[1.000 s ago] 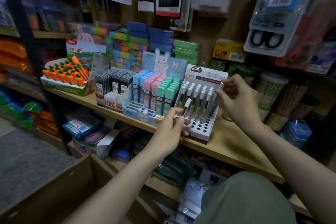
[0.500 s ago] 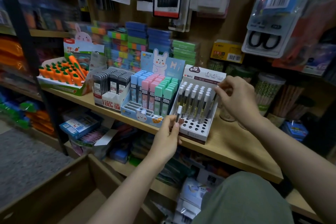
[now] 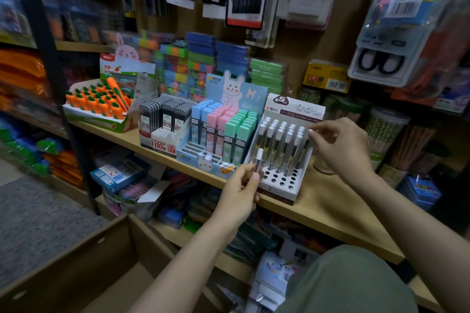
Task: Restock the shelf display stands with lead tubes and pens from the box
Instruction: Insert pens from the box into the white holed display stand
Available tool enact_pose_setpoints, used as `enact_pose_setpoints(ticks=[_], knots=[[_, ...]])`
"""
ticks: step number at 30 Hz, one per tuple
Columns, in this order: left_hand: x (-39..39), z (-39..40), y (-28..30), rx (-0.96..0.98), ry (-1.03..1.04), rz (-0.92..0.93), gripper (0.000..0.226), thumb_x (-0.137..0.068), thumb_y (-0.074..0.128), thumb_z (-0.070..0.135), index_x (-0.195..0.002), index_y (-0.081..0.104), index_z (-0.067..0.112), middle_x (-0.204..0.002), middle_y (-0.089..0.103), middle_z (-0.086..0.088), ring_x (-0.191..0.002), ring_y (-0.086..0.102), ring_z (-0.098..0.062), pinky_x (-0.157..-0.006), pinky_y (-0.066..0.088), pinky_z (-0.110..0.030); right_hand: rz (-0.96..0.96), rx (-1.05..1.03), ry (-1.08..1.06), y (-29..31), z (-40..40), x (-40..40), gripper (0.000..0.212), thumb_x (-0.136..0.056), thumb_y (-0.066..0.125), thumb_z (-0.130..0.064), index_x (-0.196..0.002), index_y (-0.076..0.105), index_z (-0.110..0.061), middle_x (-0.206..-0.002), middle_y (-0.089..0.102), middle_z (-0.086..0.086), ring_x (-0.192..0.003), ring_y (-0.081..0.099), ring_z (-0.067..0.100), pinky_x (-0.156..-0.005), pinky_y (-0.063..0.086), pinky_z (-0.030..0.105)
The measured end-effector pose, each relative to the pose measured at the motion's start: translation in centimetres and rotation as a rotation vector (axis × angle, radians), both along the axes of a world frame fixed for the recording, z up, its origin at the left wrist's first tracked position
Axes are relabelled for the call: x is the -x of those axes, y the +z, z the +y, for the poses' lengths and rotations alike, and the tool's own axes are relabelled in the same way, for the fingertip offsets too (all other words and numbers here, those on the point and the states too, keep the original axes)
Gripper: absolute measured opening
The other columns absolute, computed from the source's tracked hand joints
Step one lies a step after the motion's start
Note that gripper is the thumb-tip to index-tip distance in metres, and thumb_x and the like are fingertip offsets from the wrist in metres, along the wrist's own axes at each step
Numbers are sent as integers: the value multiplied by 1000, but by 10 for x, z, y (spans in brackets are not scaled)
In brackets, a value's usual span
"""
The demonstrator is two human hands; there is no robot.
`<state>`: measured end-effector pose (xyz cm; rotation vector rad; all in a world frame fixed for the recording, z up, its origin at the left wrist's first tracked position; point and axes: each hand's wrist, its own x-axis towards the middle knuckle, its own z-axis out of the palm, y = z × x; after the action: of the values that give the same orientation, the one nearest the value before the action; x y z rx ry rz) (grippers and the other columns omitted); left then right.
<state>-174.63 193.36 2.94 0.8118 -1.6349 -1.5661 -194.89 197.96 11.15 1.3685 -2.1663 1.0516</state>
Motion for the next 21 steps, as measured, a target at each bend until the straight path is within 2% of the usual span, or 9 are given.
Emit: enact_pose_setpoints(ticks=[2,4,5,7,9,11,15,18,21], knots=[[-5,2,-2,-79,-42,82,25,-102,45,21,-123,56,27,-81,59,5,-61,51,-6,-48,41,-16,-82,91,31,5,6,-4,29,-89,66,-27,-118,67,-25,-99,60,-4,-81,55,6,-77,50,27],[-10,3,-5,-122,-105,166,29,-101,44,11,-124,57,25,-85,66,8,-63,51,-5,-54,43,-16,-93,166,128,9,15,-14,28,-90,64,-25,-118,64,-32,-92,61,-11,-78,57,1,-69,48,15],[-12,4,-5,-120,-140,202,31,-101,43,7,-124,57,23,-90,69,8,-66,51,-4,-59,44,-17,-131,157,221,11,20,-21,24,-90,64,-26,-111,64,-36,-88,63,-14,-79,60,-1,-67,51,14],[-14,6,-4,-104,-211,255,31,-101,41,4,-125,55,20,-97,71,5,-70,52,-3,-66,45,-20,-310,41,429,15,23,-37,18,-87,66,-28,-102,66,-39,-87,70,-15,-81,66,-2,-70,56,16],[-15,8,-1,-108,-258,287,31,-101,41,4,-125,54,18,-100,71,1,-70,52,-5,-67,44,-21,-419,-51,544,13,22,-51,23,-86,70,-25,-108,68,-31,-92,73,-13,-86,69,2,-79,58,25],[-15,8,1,-102,-279,293,30,-101,41,5,-126,53,16,-102,71,0,-69,51,-5,-65,43,-20,-420,-84,583,11,20,-60,30,-85,72,-22,-114,68,-25,-96,74,-8,-91,69,2,-86,56,27],[-14,9,6,-53,-301,286,28,-101,42,8,-122,56,20,-103,70,0,-69,50,-5,-66,41,-21,-455,-68,648,6,21,-73,26,-83,74,-14,-108,68,-20,-93,74,-2,-89,70,7,-83,56,23],[-13,10,7,-7,-294,244,30,-100,45,12,-107,65,33,-103,67,-4,-71,49,-6,-69,39,-25,-509,-20,666,6,23,-76,24,-81,75,-8,-103,69,-14,-89,74,4,-85,71,14,-81,57,23],[-5,14,10,64,-303,165,29,-101,43,13,-99,62,35,-101,69,1,-71,51,-5,-71,42,-25,-549,27,644,9,26,-73,20,-79,76,-6,-97,67,-5,-86,73,7,-81,71,13,-81,58,27]])
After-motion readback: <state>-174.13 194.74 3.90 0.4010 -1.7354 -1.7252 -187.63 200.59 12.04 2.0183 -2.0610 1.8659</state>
